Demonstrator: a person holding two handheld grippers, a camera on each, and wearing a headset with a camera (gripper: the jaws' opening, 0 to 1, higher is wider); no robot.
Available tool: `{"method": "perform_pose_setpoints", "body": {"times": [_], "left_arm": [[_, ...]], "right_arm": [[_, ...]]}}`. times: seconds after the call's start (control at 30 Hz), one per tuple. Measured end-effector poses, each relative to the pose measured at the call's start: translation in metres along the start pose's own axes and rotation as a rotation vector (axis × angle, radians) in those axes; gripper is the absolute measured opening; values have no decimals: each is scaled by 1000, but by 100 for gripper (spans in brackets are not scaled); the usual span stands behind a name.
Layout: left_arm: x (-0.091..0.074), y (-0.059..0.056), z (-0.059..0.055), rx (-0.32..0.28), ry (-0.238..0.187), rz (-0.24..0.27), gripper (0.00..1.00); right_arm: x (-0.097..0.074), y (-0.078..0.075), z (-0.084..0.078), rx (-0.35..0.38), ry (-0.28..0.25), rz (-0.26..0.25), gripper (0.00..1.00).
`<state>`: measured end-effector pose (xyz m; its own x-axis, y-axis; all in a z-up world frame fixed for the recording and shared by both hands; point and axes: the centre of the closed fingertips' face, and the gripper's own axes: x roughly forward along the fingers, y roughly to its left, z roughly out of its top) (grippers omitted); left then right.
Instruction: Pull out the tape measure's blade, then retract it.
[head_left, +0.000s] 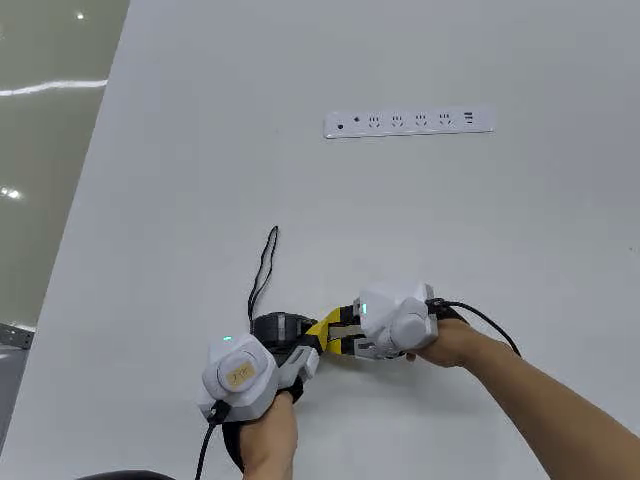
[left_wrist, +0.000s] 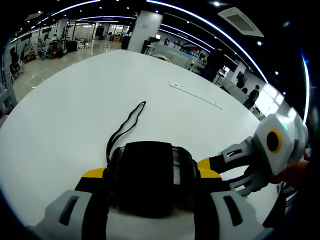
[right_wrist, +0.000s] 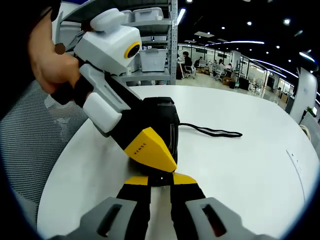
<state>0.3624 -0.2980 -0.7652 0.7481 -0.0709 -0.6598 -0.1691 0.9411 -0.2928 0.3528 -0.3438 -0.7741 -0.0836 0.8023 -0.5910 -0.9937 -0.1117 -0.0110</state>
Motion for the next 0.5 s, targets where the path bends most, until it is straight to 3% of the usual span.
{"method": "perform_pose_setpoints", "body": {"times": [0.5], "left_arm": [[0,0,-2,3,8,7,67]], "right_arm": [[2,0,-2,4,3,-11,14]]}}
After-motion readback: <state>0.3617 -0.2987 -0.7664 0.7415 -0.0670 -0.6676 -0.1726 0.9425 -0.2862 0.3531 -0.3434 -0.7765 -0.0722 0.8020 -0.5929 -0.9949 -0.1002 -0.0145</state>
